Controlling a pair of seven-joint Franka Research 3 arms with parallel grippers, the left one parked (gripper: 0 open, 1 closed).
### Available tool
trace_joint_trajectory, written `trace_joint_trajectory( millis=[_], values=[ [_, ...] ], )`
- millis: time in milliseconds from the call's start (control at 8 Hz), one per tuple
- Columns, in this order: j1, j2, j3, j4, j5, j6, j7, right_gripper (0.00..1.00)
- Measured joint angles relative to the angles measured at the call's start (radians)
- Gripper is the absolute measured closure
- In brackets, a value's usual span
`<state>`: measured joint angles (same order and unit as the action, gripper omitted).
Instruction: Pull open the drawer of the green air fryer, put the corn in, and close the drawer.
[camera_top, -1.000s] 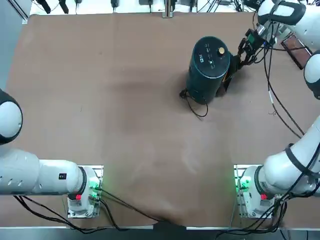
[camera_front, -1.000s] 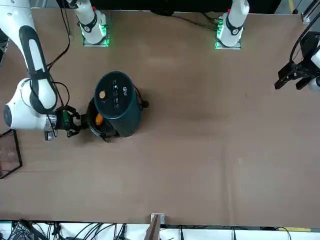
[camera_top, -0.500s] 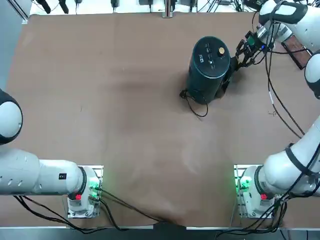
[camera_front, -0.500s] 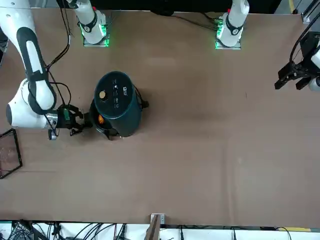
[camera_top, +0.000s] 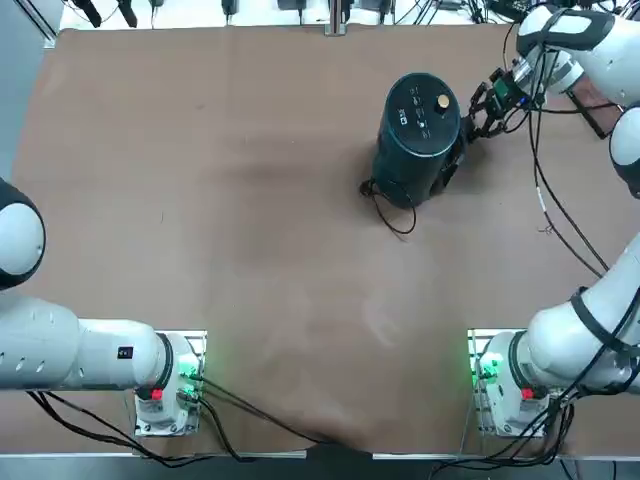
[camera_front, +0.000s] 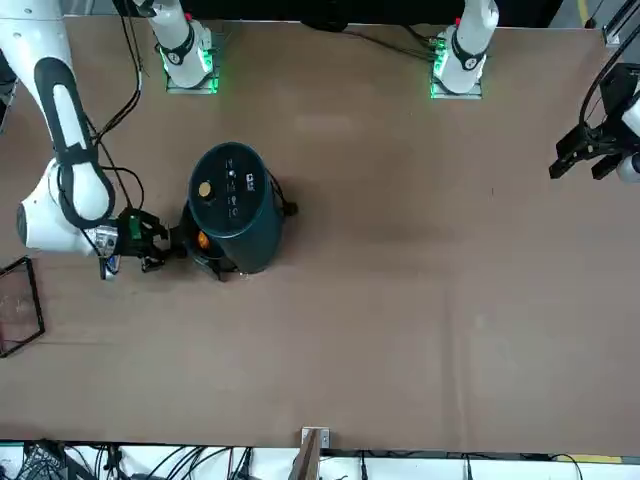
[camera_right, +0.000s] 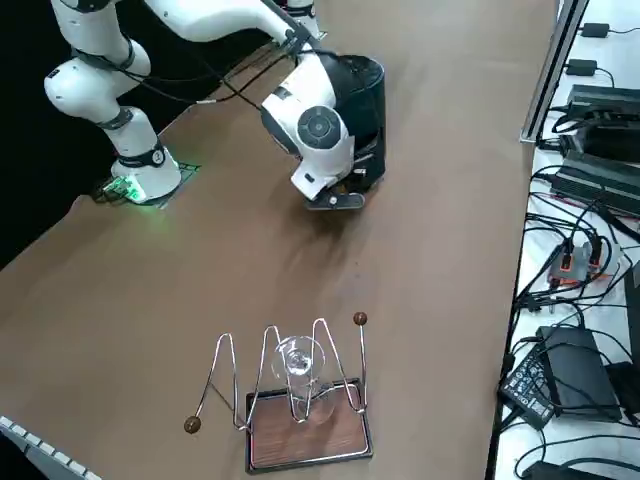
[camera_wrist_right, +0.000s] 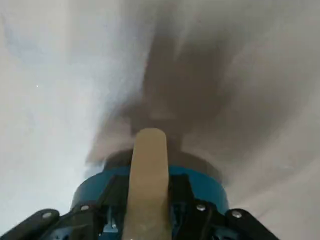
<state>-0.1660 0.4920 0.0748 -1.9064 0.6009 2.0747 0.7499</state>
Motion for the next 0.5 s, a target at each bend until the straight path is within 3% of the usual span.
trace_joint_trajectory(
  millis=[500],
  values=[
    [0.018,-0.009,0.003,-0.004,0.004,0.004,-0.004,0.55]
  ],
)
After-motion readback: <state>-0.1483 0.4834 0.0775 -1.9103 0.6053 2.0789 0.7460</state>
